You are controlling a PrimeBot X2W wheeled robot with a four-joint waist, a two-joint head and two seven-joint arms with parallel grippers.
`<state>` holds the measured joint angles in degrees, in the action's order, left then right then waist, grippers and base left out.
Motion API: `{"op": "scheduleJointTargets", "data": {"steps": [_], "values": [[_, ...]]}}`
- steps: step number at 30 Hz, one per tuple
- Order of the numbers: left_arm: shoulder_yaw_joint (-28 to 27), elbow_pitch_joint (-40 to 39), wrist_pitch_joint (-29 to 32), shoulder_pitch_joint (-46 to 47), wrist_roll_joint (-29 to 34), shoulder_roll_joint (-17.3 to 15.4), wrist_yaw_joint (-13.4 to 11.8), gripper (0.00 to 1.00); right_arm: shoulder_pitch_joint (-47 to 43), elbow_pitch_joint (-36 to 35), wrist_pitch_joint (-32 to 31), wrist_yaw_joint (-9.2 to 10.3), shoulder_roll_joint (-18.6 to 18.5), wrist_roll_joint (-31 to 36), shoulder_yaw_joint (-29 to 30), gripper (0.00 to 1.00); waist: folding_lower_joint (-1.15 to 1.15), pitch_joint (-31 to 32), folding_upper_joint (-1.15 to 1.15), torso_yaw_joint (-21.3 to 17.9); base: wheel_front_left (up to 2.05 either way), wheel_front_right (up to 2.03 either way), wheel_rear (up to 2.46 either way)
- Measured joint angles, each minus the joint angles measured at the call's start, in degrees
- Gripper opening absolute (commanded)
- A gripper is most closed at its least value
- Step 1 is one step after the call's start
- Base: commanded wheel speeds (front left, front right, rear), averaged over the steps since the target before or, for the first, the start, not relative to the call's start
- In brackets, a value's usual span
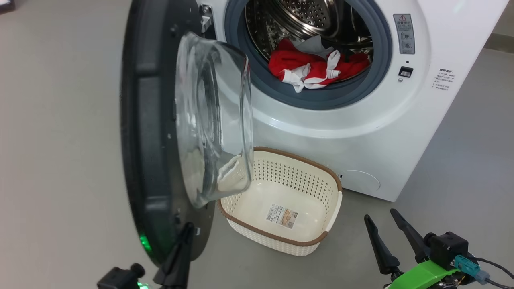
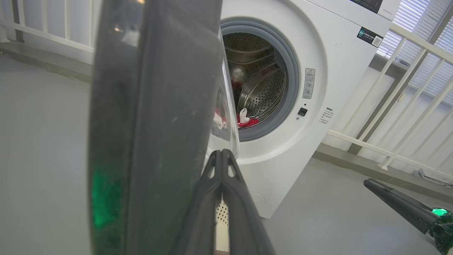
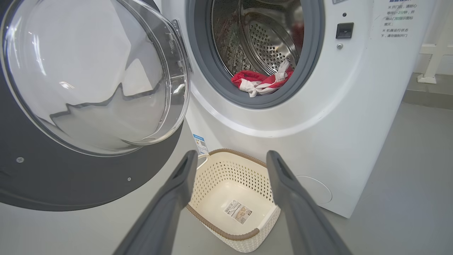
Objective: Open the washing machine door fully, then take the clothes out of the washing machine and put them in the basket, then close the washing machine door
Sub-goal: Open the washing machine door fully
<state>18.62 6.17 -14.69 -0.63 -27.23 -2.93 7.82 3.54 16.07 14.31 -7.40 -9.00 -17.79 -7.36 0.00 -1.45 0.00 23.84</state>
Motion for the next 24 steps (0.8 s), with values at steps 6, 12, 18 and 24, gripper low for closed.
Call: {"op": "scheduleJointTargets", "data": {"steps": [6,12,18,24], "values": [[-6.1,0.5,0.0,0.1,0.4,0.0,0.0,0.00,0.7,-0.5,0.0,0.00,0.0,0.0,-0.7,1.00,0.00,-1.3,0.00,0.0,0.00,0.00,0.00],[-11.9,1.1,0.0,1.8,1.0,-0.2,0.0,0.00,2.1,-0.6,0.0,0.00,-0.2,0.1,-1.0,1.00,0.00,-3.0,0.00,0.0,0.00,0.00,0.00],[-16.9,2.5,0.0,3.3,1.2,-0.8,0.0,0.00,2.7,-0.8,0.0,0.00,-0.4,0.3,-1.0,1.00,0.00,-4.6,0.00,-0.2,0.00,0.00,0.00],[-22.3,4.9,0.0,6.2,2.0,-1.4,0.0,0.00,4.3,-0.9,0.0,0.00,-0.8,0.6,-1.1,1.00,0.00,-6.2,0.00,-0.6,0.00,0.00,0.00]]}}
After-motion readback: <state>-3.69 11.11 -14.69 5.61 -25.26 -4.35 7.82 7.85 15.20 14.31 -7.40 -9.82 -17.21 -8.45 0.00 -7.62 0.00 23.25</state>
